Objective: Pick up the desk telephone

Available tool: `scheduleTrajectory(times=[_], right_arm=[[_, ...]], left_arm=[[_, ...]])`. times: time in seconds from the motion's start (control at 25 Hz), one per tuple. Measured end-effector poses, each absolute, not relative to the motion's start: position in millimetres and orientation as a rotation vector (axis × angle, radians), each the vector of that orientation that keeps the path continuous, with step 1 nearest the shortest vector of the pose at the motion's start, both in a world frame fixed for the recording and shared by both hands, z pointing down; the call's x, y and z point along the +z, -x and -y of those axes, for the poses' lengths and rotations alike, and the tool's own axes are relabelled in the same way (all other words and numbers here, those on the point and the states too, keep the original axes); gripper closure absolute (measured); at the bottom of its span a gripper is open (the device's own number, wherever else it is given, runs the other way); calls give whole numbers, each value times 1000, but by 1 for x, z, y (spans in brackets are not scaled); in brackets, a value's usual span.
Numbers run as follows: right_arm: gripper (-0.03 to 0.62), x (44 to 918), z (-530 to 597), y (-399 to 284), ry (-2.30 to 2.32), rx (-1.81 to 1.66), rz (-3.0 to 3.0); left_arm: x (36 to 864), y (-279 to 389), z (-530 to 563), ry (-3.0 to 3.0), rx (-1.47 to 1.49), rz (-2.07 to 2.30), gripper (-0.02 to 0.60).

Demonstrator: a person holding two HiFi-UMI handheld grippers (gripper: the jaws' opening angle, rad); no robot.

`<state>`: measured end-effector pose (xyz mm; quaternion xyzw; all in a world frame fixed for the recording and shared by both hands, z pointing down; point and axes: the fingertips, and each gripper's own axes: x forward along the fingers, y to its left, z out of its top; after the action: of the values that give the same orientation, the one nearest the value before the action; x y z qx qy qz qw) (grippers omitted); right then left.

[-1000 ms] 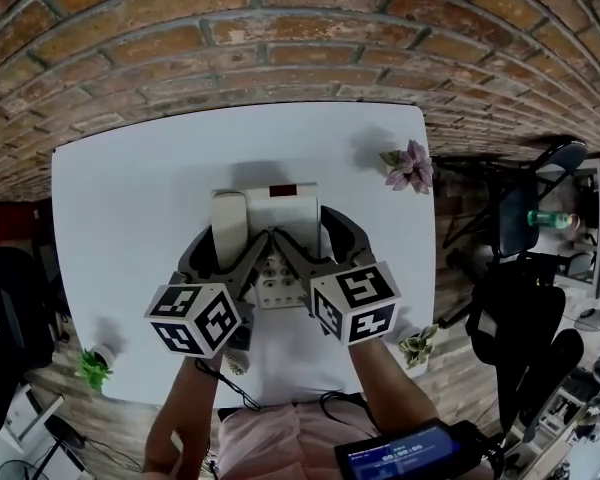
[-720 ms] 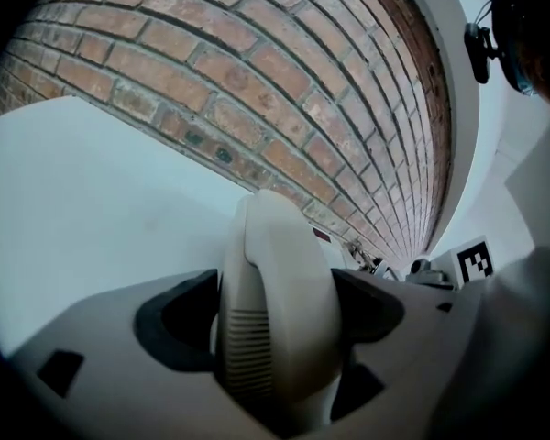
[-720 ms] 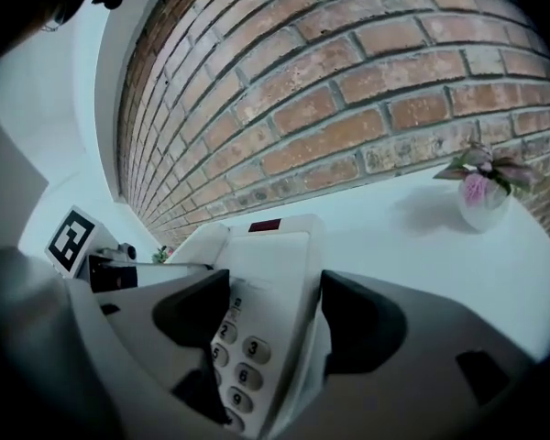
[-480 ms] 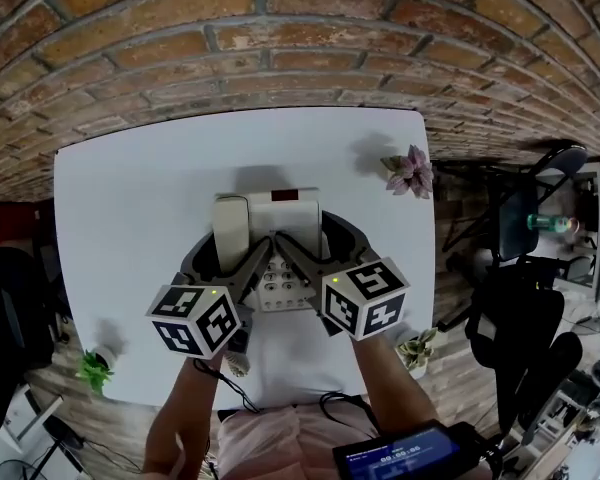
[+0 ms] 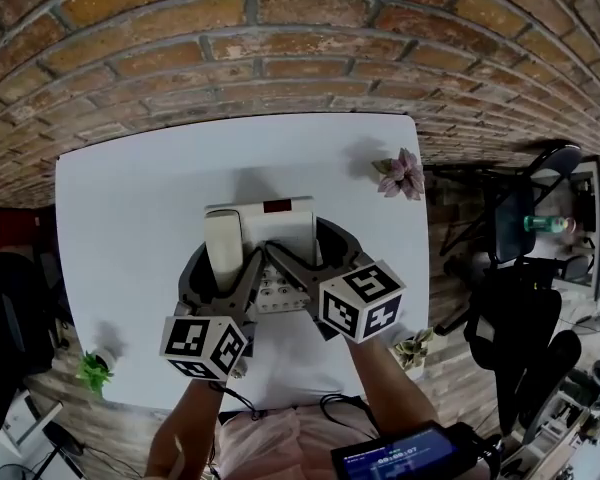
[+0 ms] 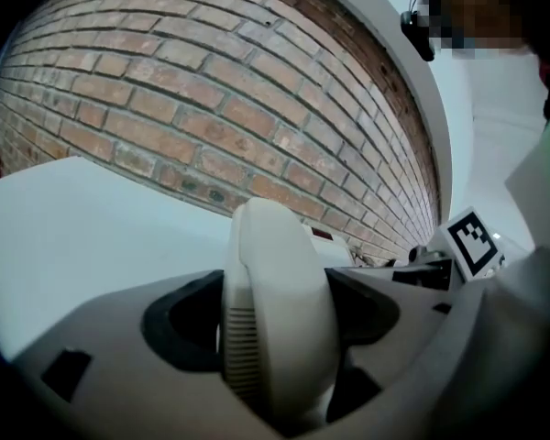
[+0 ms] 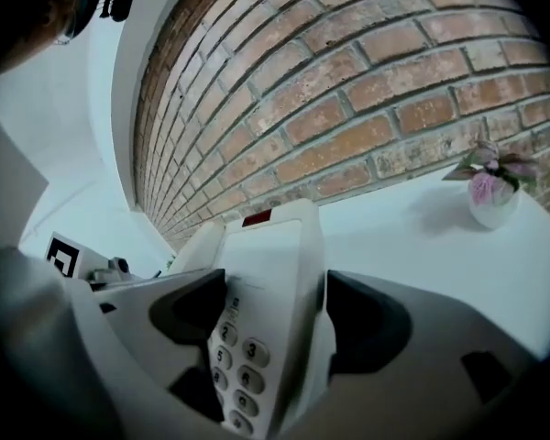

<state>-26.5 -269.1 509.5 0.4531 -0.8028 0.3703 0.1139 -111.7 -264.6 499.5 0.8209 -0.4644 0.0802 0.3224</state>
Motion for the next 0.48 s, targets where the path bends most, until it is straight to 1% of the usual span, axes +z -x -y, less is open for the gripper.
scheduleTrajectory(times=[0.08, 0.24, 0.36, 0.48], right_arm=[[229, 509, 269, 29, -1304, 1131, 2374], [189, 508, 265, 35, -1200, 1235, 2431], [174, 503, 261, 39, -1096, 1265, 2493], [174, 500, 261, 43, -1010, 1254, 2550]], left_arm=[[496, 114, 263, -2168, 187, 1244, 250], [486, 118, 255, -2222, 133, 1284, 250], [477, 119, 247, -2277, 92, 1303, 250], [473, 119, 245, -2319, 58, 1322, 250]])
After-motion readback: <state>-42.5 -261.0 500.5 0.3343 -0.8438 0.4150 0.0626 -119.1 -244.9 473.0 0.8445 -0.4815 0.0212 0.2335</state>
